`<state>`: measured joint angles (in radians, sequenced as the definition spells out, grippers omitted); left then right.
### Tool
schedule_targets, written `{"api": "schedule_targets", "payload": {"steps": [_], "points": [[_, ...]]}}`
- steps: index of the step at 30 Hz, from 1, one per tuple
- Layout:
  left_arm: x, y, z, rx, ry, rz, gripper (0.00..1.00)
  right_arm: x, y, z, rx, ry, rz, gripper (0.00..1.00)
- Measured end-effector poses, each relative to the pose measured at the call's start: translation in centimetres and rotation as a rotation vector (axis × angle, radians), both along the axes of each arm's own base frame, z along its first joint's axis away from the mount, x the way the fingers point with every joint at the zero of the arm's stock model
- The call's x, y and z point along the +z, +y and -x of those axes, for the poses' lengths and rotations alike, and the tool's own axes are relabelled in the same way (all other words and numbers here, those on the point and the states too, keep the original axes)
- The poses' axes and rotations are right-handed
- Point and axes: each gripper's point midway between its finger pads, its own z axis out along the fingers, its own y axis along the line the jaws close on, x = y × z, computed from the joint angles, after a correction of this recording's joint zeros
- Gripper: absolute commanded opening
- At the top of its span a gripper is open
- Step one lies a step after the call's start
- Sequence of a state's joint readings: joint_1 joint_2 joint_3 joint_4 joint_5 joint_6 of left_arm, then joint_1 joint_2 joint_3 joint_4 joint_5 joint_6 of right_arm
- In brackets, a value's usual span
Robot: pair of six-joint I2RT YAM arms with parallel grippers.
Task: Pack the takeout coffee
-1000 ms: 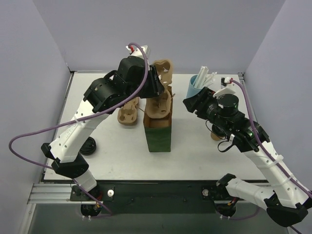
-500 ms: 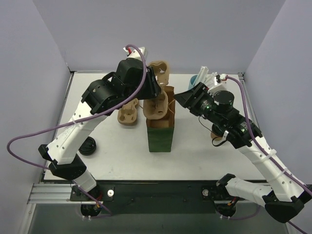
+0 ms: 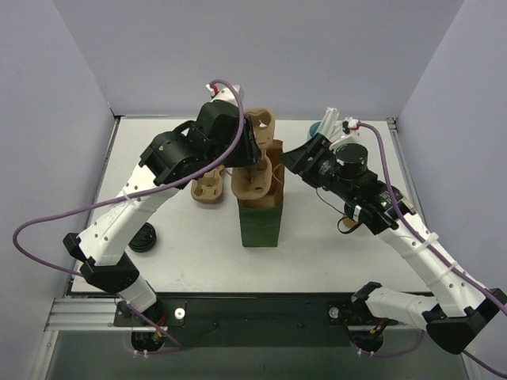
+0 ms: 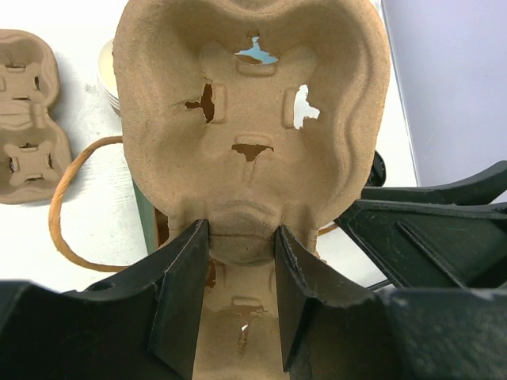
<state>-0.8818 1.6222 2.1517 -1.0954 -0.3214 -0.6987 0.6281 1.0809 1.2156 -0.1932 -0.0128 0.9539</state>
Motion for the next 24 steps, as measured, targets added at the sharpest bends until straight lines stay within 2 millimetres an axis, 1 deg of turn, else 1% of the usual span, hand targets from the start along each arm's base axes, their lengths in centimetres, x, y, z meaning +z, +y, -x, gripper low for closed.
{"api": "schedule_targets", "payload": {"steps": [2, 3, 5, 6, 8, 9, 12, 16, 20, 24], "points": [[-0.5, 0.0, 0.0, 0.0, 0.01, -0.011, 0.27, -0.3, 0.0, -0.3, -0.009, 0.005, 0.007, 0.42], [-0.7, 0.0, 0.0, -0.001, 0.013, -0.015, 0.27, -0.4, 0.0, -0.4, -0.012, 0.007, 0.011, 0.36], [-0.9, 0.0, 0.0, -0.003, 0.016, -0.017, 0.27, -0.7, -0.1, -0.5, -0.019, 0.013, 0.021, 0.27], [-0.9, -0.1, 0.0, -0.003, 0.016, -0.016, 0.27, -0.8, -0.2, -0.6, -0.022, 0.014, 0.026, 0.17], [-0.9, -0.1, 0.1, -0.004, 0.017, -0.016, 0.27, -0.9, -0.3, -0.6, -0.029, 0.011, 0.033, 0.1], [-0.9, -0.1, 0.1, -0.006, 0.018, -0.015, 0.27, -1.0, -0.4, -0.7, -0.031, 0.01, 0.036, 0.04], [-0.9, -0.2, 0.1, -0.009, 0.02, -0.013, 0.26, -1.5, -0.6, -0.7, -0.042, 0.016, 0.047, 0.01], [-1.3, -0.6, -0.1, -0.011, 0.029, -0.014, 0.25, -2.1, -1.1, -0.4, -0.049, 0.018, 0.058, 0.0], [-2.2, -1.5, -0.3, -0.024, 0.05, -0.024, 0.24, -2.0, -1.3, 0.0, -0.05, 0.011, 0.053, 0.0], [-2.3, -2.4, -0.5, -0.034, 0.052, -0.019, 0.24, -1.5, -1.4, 0.1, -0.047, -0.001, 0.042, 0.0]]}}
